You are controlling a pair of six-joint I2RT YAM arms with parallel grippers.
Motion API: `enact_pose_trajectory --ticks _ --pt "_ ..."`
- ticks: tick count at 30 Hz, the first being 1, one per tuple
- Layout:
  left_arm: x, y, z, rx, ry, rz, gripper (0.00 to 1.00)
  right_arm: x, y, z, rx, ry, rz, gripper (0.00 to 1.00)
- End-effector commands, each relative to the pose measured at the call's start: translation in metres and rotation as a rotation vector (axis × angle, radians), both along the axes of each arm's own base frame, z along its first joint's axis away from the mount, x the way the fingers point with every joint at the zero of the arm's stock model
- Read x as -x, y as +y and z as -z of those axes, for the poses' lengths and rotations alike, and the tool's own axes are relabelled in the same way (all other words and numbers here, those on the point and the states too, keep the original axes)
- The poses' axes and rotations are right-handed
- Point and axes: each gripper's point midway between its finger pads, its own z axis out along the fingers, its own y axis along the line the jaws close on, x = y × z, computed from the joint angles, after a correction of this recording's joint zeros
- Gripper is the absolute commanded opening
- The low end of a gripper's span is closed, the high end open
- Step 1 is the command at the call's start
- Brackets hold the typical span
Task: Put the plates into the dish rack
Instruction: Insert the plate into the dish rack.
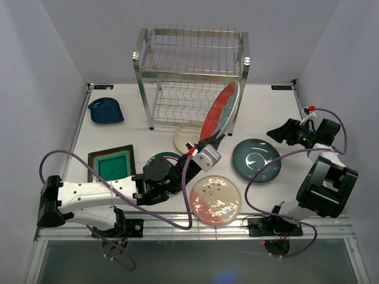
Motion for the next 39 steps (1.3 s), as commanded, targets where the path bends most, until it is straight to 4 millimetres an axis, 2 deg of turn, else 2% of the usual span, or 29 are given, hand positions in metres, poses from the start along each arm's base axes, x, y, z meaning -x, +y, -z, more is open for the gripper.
enact_pose_trajectory --ticks 1,3,4,7,8,10,11,13,14,15,16,17,18,19,20,21,22,23,24,26,28,29,31,32,34,35,39 --pt "-0.006 0.055 -0.126 0.307 -0.085 -0.027 0.00 -0.009 -0.011 -0.029 0.123 -0.186 0.022 0.87" --pt "-0.012 0.054 -0.134 0.289 -0.085 0.004 0.00 -0.007 -0.010 -0.028 0.131 -0.192 0.027 0.88" --pt "-0.012 0.060 -0.151 0.318 -0.096 0.009 0.00 -0.007 -0.009 -0.027 0.128 -0.192 0.023 0.88" --pt "-0.016 0.060 -0.166 0.308 -0.115 0.015 0.00 -0.008 -0.009 -0.023 0.117 -0.182 0.015 0.87" --pt "-0.019 0.066 -0.179 0.323 -0.125 0.003 0.00 -0.008 -0.009 -0.022 0.113 -0.179 0.011 0.87" --pt "-0.023 0.065 -0.187 0.325 -0.131 0.007 0.00 -0.009 -0.008 -0.019 0.101 -0.168 0.003 0.87" --pt "-0.025 0.069 -0.198 0.338 -0.137 0.005 0.00 -0.009 -0.008 -0.019 0.100 -0.167 0.003 0.87" --pt "-0.038 0.070 -0.203 0.339 -0.138 -0.004 0.00 -0.009 -0.008 -0.018 0.099 -0.166 0.002 0.87" --pt "-0.051 0.077 -0.205 0.330 -0.135 -0.031 0.00 -0.009 -0.008 -0.019 0.102 -0.169 0.001 0.87" --pt "-0.055 0.085 -0.217 0.352 -0.142 -0.030 0.00 -0.009 -0.008 -0.020 0.107 -0.176 0.000 0.87" --pt "-0.056 0.084 -0.221 0.348 -0.149 0.000 0.00 -0.007 -0.007 -0.021 0.108 -0.181 -0.001 0.87" --pt "-0.064 0.080 -0.217 0.337 -0.115 0.017 0.00 -0.007 -0.007 -0.021 0.110 -0.185 -0.001 0.88" --pt "-0.075 0.094 -0.230 0.351 -0.133 -0.011 0.00 -0.006 -0.007 -0.023 0.116 -0.196 0.001 0.88" --pt "-0.078 0.095 -0.234 0.346 -0.139 -0.001 0.00 -0.005 -0.006 -0.022 0.116 -0.198 -0.002 0.88" --pt "-0.092 0.095 -0.230 0.324 -0.131 -0.022 0.00 -0.005 -0.006 -0.023 0.118 -0.202 -0.003 0.88" --pt "-0.093 0.100 -0.242 0.346 -0.142 -0.020 0.00 -0.005 -0.005 -0.024 0.119 -0.208 -0.006 0.88" --pt "-0.097 0.097 -0.242 0.331 -0.137 -0.007 0.00 -0.004 -0.005 -0.024 0.116 -0.208 -0.010 0.88" --pt "-0.107 0.103 -0.244 0.329 -0.136 -0.025 0.00 -0.004 -0.005 -0.025 0.116 -0.210 -0.009 0.88" --pt "-0.116 0.099 -0.242 0.338 -0.114 -0.016 0.00 -0.004 -0.004 -0.024 0.113 -0.209 -0.011 0.88" --pt "-0.127 0.107 -0.249 0.347 -0.125 -0.010 0.00 -0.004 -0.004 -0.025 0.108 -0.208 -0.016 0.88" --pt "-0.144 0.106 -0.245 0.357 -0.100 -0.015 0.00 -0.004 -0.003 -0.025 0.107 -0.208 -0.019 0.88" --pt "-0.150 0.116 -0.252 0.367 -0.116 -0.026 0.00 -0.004 -0.003 -0.025 0.107 -0.208 -0.019 0.88" --pt "-0.161 0.119 -0.252 0.386 -0.096 -0.013 0.00 -0.003 -0.003 -0.026 0.111 -0.212 -0.020 0.88" --pt "-0.167 0.134 -0.259 0.398 -0.113 -0.031 0.00 -0.002 -0.002 -0.026 0.110 -0.213 -0.021 0.88" --pt "-0.176 0.139 -0.260 0.423 -0.085 -0.007 0.00 -0.001 -0.001 -0.027 0.107 -0.218 -0.027 0.88" --pt "-0.182 0.151 -0.265 0.433 -0.095 -0.030 0.00 -0.001 0.000 -0.027 0.107 -0.222 -0.029 0.89" --pt "-0.192 0.167 -0.270 0.448 -0.100 -0.051 0.00 0.000 0.000 -0.028 0.102 -0.223 -0.035 0.89"
